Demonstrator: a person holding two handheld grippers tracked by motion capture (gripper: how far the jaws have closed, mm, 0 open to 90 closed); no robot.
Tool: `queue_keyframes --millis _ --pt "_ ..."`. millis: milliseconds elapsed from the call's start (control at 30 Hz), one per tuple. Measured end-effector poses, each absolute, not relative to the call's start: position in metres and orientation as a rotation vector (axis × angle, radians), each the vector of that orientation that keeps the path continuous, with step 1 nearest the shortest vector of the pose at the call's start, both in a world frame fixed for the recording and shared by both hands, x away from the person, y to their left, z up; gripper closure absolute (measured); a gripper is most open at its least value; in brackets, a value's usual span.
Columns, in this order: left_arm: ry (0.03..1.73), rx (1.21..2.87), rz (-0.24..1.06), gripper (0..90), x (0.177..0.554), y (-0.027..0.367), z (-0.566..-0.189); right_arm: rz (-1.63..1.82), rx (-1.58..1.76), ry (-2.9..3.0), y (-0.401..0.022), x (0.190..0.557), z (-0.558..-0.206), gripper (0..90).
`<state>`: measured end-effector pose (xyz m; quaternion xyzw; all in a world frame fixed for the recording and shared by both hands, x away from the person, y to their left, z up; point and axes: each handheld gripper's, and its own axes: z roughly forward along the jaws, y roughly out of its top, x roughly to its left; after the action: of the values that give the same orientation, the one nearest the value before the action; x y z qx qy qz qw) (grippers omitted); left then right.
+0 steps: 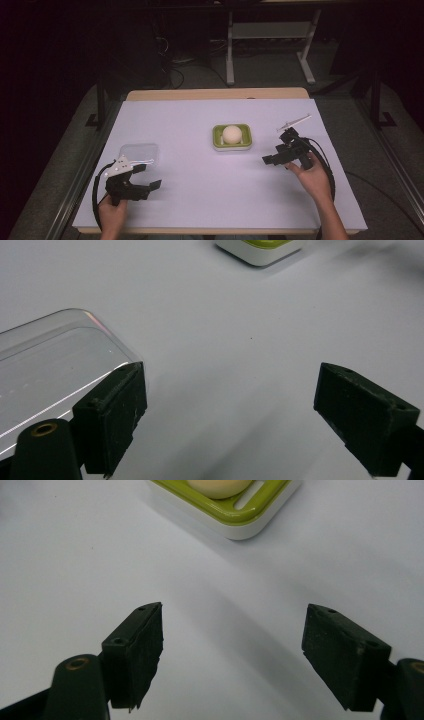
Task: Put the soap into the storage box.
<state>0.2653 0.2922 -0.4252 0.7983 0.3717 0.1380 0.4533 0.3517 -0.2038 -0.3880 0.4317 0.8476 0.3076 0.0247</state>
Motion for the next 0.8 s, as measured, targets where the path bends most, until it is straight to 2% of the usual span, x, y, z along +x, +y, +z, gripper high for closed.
queue_keyframes --millis 800 --pt "0.913 1.979 0.344 12.8 0.266 0.291 -0.426 0.975 1.384 2.579 -0.231 0.318 -0.405 23.6"
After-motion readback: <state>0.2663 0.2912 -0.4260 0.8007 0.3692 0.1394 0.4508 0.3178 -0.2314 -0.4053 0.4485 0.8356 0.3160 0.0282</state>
